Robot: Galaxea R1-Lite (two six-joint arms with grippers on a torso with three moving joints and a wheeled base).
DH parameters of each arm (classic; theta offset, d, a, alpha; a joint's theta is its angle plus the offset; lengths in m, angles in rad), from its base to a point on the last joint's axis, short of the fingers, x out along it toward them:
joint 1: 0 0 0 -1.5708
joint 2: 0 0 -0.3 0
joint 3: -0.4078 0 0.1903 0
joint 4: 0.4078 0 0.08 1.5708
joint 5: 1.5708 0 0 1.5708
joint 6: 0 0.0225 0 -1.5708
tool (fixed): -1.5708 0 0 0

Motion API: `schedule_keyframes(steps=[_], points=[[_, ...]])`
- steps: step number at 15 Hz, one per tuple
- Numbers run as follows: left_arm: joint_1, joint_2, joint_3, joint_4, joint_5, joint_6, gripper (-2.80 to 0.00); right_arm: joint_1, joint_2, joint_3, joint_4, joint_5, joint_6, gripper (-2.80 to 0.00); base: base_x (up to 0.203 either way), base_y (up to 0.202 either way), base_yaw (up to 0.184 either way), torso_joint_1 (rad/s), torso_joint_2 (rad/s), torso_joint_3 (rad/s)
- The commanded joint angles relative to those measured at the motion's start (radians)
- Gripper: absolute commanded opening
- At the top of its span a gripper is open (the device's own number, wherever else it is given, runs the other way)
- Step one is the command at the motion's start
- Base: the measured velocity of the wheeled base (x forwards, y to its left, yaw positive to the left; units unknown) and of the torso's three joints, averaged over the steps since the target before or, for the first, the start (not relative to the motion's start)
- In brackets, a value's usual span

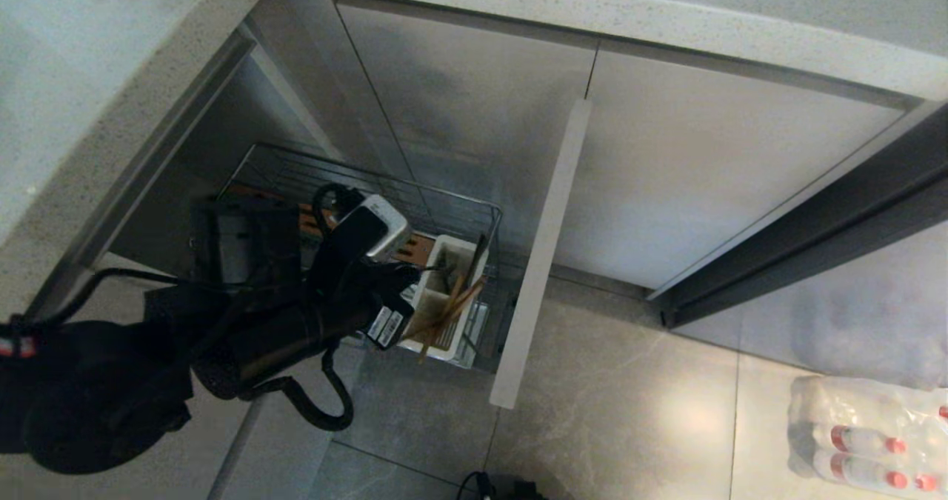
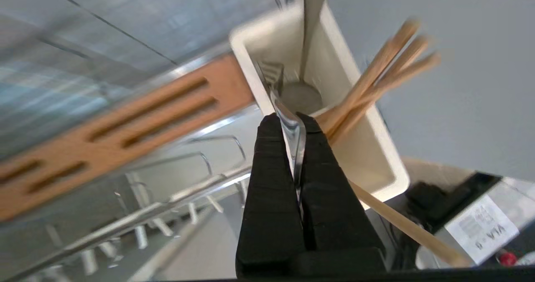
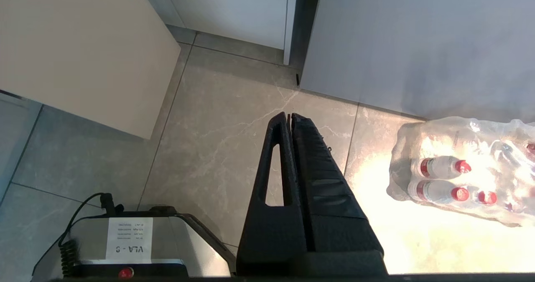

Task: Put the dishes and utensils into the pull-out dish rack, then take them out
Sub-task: Take the fork out of the cupboard

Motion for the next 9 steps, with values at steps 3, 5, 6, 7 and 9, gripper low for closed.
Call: schedule_keyframes(steps=[3, 5, 6, 7, 9], points=[[-0.003, -0.106, 0.002, -0.007, 0.009, 0.006, -2.8, 0.0, 0.002, 0.0, 0.0, 0.0, 0.0, -2.8, 0.0, 0.0, 0.0, 0.0, 0.0, 0.0], [-0.002, -0.144, 0.0, -0.007, 0.01, 0.006, -2.8, 0.0, 0.001, 0.0, 0.0, 0.0, 0.0, -2.8, 0.0, 0.0, 0.0, 0.0, 0.0, 0.0], [-0.003, -0.162, 0.0, -0.007, 0.01, 0.006, -2.8, 0.0, 0.001, 0.0, 0.0, 0.0, 0.0, -2.8, 0.0, 0.0, 0.0, 0.0, 0.0, 0.0], [-0.003, -0.177, 0.0, -0.007, 0.011, 0.006, -2.8, 0.0, 0.001, 0.0, 0.0, 0.0, 0.0, -2.8, 0.0, 0.0, 0.0, 0.0, 0.0, 0.0], [-0.003, -0.208, -0.004, -0.007, 0.011, 0.006, -2.8, 0.0, 0.0, 0.0, 0.0, 0.0, 0.0, -2.8, 0.0, 0.0, 0.0, 0.0, 0.0, 0.0]])
